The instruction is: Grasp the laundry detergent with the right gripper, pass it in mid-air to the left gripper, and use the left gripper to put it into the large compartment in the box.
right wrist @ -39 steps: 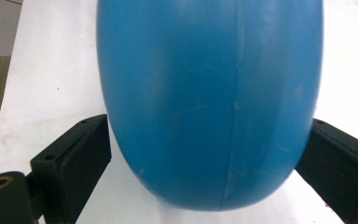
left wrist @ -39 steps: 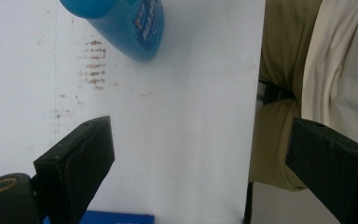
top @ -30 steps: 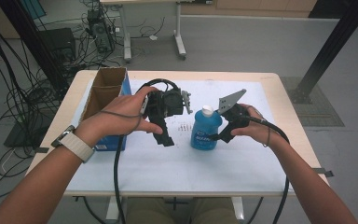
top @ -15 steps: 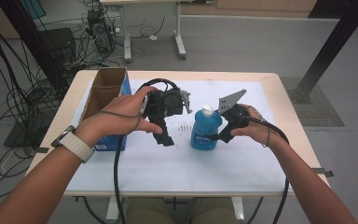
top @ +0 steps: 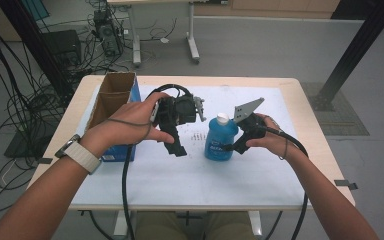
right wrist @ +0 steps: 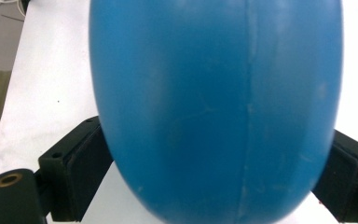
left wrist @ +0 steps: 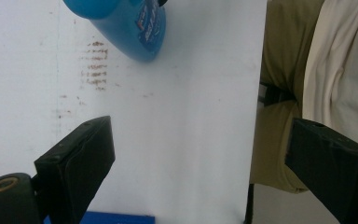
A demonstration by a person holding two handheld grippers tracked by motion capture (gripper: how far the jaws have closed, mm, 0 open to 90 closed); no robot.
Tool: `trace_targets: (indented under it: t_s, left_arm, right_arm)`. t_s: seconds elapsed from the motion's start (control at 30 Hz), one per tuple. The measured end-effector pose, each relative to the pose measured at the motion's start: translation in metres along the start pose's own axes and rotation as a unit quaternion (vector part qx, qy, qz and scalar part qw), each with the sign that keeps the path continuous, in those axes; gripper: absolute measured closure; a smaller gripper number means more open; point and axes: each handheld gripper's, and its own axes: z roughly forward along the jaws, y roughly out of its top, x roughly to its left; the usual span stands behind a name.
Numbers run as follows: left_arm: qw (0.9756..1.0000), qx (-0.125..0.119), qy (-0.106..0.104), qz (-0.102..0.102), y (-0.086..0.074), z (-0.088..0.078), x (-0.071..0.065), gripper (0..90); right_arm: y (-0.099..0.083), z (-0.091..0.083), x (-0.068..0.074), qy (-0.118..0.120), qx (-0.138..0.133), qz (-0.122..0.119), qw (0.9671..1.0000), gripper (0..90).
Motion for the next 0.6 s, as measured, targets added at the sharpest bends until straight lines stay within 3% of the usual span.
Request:
trace_targets:
  t_s: [0.6]
  left_arm:
    - [1.0000,-0.002,0.000,-0.002,-0.0012,-0.0002,0.0008,8.8]
  right_arm:
    - [-0.0063,0.0055,0.0000,0.005,-0.032,0.009,0.9994,13.9]
